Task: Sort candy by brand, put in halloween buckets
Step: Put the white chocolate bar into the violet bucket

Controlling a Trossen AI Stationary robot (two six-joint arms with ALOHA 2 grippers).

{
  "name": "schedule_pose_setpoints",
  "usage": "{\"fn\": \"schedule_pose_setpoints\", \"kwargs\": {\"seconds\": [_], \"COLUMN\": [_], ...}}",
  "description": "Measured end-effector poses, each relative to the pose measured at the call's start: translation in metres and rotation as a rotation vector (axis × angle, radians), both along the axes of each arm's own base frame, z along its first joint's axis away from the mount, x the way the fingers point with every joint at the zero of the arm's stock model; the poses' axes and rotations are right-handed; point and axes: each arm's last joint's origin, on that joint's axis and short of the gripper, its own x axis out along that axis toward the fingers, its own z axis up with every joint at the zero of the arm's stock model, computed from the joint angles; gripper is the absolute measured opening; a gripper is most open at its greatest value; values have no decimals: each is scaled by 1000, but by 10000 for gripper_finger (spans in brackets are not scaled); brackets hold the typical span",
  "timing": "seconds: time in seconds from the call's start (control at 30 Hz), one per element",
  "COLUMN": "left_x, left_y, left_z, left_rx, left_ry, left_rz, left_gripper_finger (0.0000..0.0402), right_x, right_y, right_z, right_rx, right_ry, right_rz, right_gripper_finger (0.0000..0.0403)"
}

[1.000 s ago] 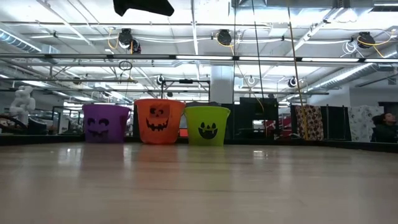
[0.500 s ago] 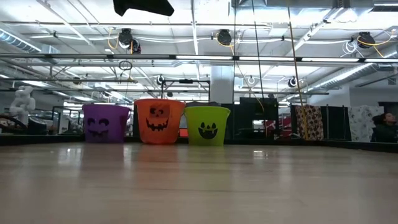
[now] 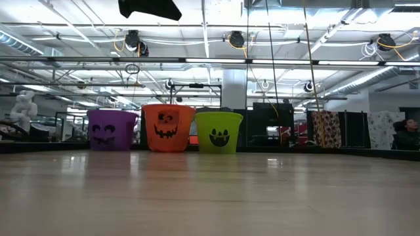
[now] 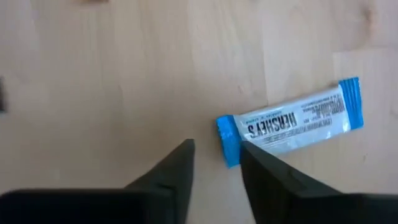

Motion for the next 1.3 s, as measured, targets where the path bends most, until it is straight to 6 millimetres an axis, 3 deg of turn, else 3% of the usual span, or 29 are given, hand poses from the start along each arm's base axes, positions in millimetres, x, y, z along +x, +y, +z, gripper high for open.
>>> {"fn": "schedule_pose_setpoints", "kwargs": {"seconds": [0.17,0.3,0.47,0.77,0.97,1.1,1.3], "left_x": [0,0,0,0,0,0,2], "left_y": [0,0,0,1,1,1,0], "left_z": [0,0,0,0,0,0,1], "left_rx": [1,1,2,7,7,11,49], "left_ry": [2,2,1,-1,-1,0,3], "left_rz": [1,1,3,12,13,11,-12], "left_gripper_finger": [12,12,12,12,12,12,13], "right_x": [1,2,2,-1,-2,1,15], "right_y": [3,4,4,-2,-2,1,11], "right_z": [-17,-26,-31,-27,-22,-2,58], "right_rx": [-114,-165,-198,-221,-204,-212,-286], "right_ry": [7,27,43,60,56,64,-65], "right_rz": [122,161,171,147,152,151,272], "right_gripper_finger": [163,163,125,13,3,1,0]}}
